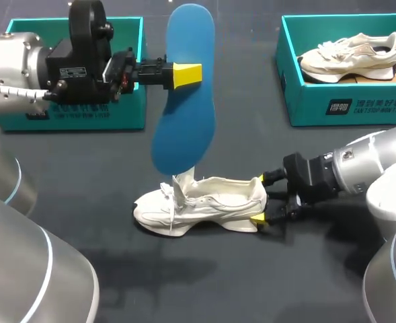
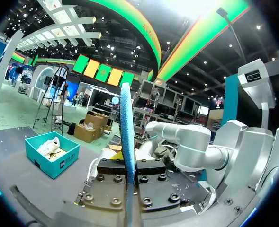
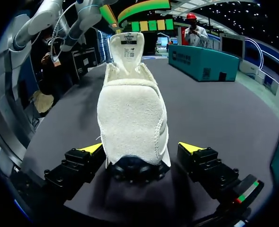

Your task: Take the shoe out of the shoebox, open the shoe tongue, remove and reinsert the insole, then place the shoe into the shoebox

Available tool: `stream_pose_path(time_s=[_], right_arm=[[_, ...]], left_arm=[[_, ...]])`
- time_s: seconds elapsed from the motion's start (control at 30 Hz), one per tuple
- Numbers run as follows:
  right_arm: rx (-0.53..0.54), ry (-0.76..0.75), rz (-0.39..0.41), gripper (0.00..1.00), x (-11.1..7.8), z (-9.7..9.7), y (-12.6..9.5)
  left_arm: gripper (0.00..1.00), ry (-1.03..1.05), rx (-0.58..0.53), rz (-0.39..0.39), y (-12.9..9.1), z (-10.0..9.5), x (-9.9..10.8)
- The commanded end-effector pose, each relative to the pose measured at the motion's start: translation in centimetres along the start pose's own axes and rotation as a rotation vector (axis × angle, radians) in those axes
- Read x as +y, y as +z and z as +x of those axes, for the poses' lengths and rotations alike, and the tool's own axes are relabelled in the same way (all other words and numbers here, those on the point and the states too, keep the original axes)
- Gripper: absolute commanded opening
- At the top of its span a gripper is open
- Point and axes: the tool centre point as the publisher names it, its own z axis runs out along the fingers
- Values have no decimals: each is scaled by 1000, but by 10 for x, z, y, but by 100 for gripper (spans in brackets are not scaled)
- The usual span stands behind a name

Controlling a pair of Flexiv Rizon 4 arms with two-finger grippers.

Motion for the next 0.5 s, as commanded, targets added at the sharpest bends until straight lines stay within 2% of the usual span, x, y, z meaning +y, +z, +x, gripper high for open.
stream_pose_path(time_s=[0.03, 0.5], right_arm=[[-11, 12, 184, 100, 5, 5, -9], [-32, 51, 489, 100, 20, 15, -26]], left_arm=[[0, -1, 2, 0, 3, -1, -1], [0, -1, 2, 0, 3, -1, -1]])
